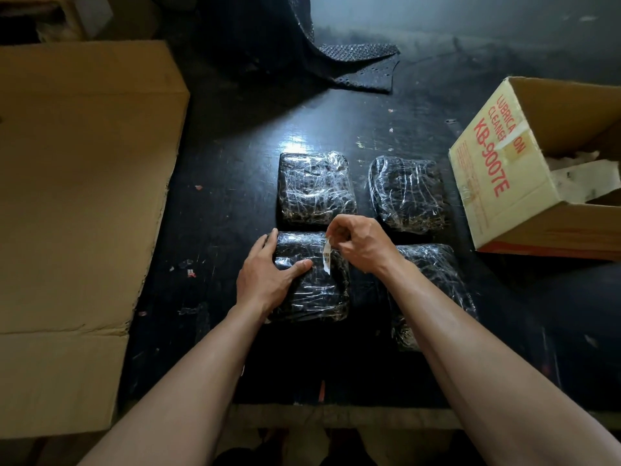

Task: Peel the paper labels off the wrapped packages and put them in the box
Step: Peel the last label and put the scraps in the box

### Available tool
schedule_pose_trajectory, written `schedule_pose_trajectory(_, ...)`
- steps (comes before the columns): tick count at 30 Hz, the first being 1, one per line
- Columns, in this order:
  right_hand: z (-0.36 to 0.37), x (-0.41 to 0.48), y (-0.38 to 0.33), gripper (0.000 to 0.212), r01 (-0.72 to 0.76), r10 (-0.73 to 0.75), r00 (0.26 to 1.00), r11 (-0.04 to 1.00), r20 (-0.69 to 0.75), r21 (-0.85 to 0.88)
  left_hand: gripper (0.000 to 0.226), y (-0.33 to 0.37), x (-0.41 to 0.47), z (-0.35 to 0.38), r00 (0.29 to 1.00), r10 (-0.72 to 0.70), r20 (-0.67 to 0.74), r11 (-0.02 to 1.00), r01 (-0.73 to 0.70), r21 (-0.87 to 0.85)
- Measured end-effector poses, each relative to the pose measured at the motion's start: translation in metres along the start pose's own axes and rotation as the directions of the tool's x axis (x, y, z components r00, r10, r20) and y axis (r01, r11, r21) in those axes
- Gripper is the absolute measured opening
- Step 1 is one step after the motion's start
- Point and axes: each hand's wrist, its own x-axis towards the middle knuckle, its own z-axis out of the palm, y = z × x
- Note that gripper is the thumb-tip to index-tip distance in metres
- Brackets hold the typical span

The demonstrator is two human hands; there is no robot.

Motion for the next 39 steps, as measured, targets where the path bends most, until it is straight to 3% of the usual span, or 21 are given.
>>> schedule_pose_trajectory(7, -0.015, -0.025, -0.011, 0.019, -0.035, 0.035, 0.999, 0.999, 0.006, -0.030, 0.106, 0.005, -0.002, -0.003, 1.000, -0.005, 0.009, 1.000, 0.005, 0.003)
schedule_pose_trajectory(11, -0.017, -0.040, -0.020, 0.026, -0.072, 0.072, 0.997, 0.996, -0.003, 0.050, 0.105, 0.008, -0.003, -0.005, 1.000, -0.010, 0.016, 1.000, 0.010, 0.011)
schedule_pose_trajectory(17, -0.027, -0.048, -0.028, 0.009, -0.118, 0.118, 0.993, 0.993, 0.005, 0.017, 0.107, 0.006, 0.000, -0.005, 0.999, -0.025, 0.030, 0.999, 0.025, 0.021)
schedule_pose_trajectory(24, -0.047, -0.057, -0.032, 0.010, -0.130, 0.143, 0.988, 0.971, -0.056, 0.200, 0.109, 0.009, 0.001, -0.005, 0.999, -0.032, 0.043, 0.999, 0.031, 0.045)
schedule_pose_trajectory(31, -0.038, -0.058, -0.032, 0.010, -0.127, 0.139, 0.989, 0.975, -0.053, 0.180, 0.110, 0.012, 0.002, -0.006, 0.998, -0.022, 0.057, 0.991, 0.014, 0.135)
schedule_pose_trajectory(39, -0.031, -0.058, -0.033, 0.004, -0.141, 0.163, 0.982, 0.970, -0.099, 0.198, 0.089, 0.019, -0.008, -0.005, 0.996, 0.086, -0.003, 0.970, -0.083, 0.229)
